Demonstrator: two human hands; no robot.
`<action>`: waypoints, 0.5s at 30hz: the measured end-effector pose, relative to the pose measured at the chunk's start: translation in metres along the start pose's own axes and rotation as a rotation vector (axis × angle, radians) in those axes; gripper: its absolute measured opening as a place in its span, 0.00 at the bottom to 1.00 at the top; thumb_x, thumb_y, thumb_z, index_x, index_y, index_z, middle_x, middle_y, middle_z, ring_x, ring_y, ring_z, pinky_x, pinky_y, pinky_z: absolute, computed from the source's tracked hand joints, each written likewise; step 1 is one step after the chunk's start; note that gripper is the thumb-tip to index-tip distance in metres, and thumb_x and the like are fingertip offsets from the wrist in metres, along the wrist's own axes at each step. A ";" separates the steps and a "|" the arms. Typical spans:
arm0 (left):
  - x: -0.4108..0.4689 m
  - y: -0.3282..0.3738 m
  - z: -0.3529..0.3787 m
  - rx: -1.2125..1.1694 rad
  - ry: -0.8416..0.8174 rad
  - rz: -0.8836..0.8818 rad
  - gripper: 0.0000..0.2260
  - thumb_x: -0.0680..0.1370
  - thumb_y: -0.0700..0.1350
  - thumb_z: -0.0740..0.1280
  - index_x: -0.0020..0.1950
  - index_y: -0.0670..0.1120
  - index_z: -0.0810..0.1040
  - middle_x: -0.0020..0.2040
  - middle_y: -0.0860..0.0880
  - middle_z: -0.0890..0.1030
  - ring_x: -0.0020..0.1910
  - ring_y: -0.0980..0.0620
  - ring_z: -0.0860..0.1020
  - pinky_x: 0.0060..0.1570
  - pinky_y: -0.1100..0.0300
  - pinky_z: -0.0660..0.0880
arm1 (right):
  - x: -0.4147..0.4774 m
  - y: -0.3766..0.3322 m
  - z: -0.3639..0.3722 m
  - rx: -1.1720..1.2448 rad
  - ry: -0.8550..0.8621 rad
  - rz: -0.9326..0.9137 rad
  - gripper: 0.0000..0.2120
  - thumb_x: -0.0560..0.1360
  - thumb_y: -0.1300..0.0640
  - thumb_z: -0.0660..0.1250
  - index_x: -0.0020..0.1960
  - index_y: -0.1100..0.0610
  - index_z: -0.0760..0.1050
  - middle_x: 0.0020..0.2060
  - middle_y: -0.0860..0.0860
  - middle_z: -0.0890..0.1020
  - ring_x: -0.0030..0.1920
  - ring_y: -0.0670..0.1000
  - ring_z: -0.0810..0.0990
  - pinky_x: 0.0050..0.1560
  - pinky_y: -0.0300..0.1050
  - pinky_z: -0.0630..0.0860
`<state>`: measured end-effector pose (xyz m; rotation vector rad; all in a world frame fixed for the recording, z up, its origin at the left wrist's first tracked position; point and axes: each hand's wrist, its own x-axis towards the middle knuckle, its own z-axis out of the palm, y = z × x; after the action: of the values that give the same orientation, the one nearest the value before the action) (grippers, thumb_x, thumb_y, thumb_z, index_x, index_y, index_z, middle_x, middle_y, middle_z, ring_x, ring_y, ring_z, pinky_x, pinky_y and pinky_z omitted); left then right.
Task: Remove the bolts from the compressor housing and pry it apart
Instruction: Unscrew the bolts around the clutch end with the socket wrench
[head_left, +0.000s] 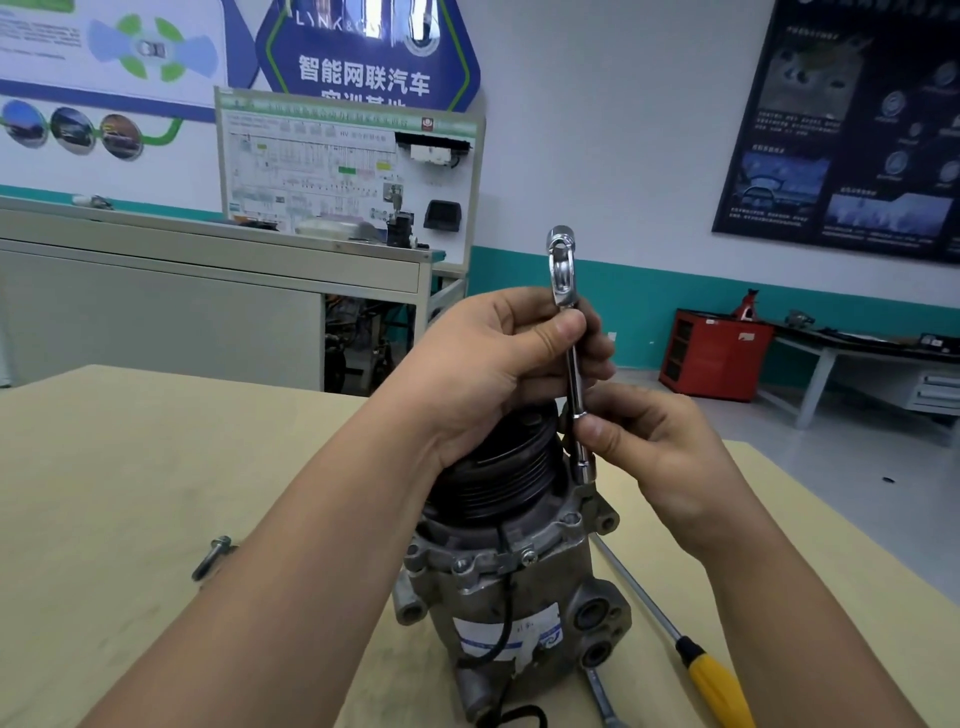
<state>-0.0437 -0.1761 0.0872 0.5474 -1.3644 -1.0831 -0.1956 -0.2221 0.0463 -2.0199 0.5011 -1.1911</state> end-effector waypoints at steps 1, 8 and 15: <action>0.000 -0.001 0.000 0.006 0.012 0.001 0.04 0.75 0.37 0.63 0.42 0.41 0.77 0.34 0.48 0.83 0.35 0.51 0.83 0.40 0.60 0.81 | 0.000 -0.001 0.000 -0.012 -0.007 0.006 0.06 0.66 0.54 0.67 0.41 0.54 0.79 0.36 0.48 0.81 0.41 0.48 0.78 0.45 0.43 0.75; 0.000 0.003 0.003 0.181 0.065 0.002 0.32 0.57 0.65 0.63 0.51 0.45 0.79 0.48 0.48 0.85 0.52 0.52 0.83 0.59 0.61 0.76 | -0.005 -0.024 -0.007 0.308 0.096 -0.016 0.08 0.69 0.57 0.62 0.42 0.51 0.80 0.34 0.48 0.80 0.37 0.48 0.79 0.36 0.41 0.78; -0.003 0.004 0.011 0.415 0.162 -0.017 0.23 0.66 0.66 0.60 0.47 0.50 0.79 0.46 0.50 0.85 0.50 0.54 0.82 0.62 0.52 0.74 | -0.020 -0.046 -0.031 -0.242 0.078 0.343 0.10 0.81 0.63 0.52 0.50 0.57 0.72 0.30 0.48 0.75 0.31 0.46 0.74 0.31 0.38 0.75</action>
<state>-0.0523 -0.1692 0.0909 0.9301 -1.4471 -0.7498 -0.2337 -0.1911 0.0790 -1.9850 1.0285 -1.0379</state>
